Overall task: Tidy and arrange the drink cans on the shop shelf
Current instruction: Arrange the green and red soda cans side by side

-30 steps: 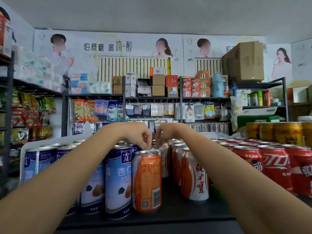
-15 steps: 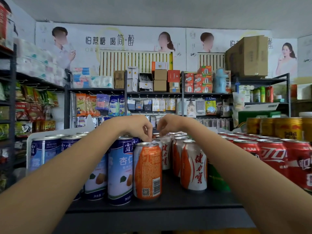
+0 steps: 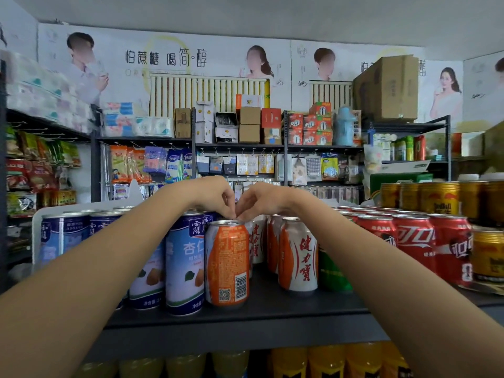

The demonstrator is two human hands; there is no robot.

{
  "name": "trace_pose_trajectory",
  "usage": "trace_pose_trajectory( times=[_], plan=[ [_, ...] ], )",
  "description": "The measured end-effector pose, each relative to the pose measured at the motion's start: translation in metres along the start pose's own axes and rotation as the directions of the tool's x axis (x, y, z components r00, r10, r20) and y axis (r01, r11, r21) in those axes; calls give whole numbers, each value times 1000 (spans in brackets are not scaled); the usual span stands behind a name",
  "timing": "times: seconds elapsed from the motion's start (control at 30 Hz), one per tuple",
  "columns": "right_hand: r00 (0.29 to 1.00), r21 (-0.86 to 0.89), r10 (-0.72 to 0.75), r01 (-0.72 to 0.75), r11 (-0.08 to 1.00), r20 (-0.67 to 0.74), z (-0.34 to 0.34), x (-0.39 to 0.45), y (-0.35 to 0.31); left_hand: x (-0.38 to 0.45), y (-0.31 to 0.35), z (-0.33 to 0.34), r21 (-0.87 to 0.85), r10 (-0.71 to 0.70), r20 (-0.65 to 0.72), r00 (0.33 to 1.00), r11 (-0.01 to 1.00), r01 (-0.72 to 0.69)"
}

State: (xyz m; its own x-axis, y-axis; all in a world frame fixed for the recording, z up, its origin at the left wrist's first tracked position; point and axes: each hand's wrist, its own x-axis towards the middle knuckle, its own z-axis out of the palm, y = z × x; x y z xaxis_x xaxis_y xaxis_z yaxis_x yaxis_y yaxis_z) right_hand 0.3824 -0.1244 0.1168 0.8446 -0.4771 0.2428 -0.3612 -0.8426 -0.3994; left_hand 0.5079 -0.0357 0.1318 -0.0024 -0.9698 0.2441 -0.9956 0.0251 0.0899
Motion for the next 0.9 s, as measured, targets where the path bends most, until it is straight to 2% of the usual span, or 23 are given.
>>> trace_pose_trajectory(
  times=[0.13, 0.27, 0.37, 0.43, 0.5, 0.57, 0.67, 0.77, 0.9],
  plan=[
    [998, -70, 58, -58, 996, 9, -10, -7, 9, 6, 7, 3, -35, 53, -11, 999, 998, -54],
    [996, -51, 88, -88, 995, -8, -10, -10, 16, 8, 8, 6, -29, 54, 2, 999, 998, -54],
    [996, -105, 85, -83, 991, 17, -11, -12, 15, 6, 9, 7, -27, 40, 0, 999, 999, -40],
    [998, -96, 56, -59, 994, -34, -16, -17, 11, 1, 8, 5, -30, 16, -30, 999, 999, -17],
    [990, 3, -1, 1, 1000, -139, -23, -26, 3, -6, 6, 0, -32, -6, -72, 997, 999, 4],
    [989, 74, -75, 85, 994, -125, -23, -37, -7, -16, 7, -5, -26, -12, -90, 996, 1000, 10],
    [995, -89, -101, 101, 991, 1, -14, -40, -17, -30, 10, -10, -8, 5, -63, 998, 1000, -5],
    [999, -282, 2, -11, 959, -33, -4, -29, -12, -38, 15, -11, 7, 3, -25, 1000, 1000, -3],
    [991, -295, 86, -114, 949, -106, 5, -13, -4, -48, 17, -13, 18, 28, 23, 999, 999, -28]
  ],
)
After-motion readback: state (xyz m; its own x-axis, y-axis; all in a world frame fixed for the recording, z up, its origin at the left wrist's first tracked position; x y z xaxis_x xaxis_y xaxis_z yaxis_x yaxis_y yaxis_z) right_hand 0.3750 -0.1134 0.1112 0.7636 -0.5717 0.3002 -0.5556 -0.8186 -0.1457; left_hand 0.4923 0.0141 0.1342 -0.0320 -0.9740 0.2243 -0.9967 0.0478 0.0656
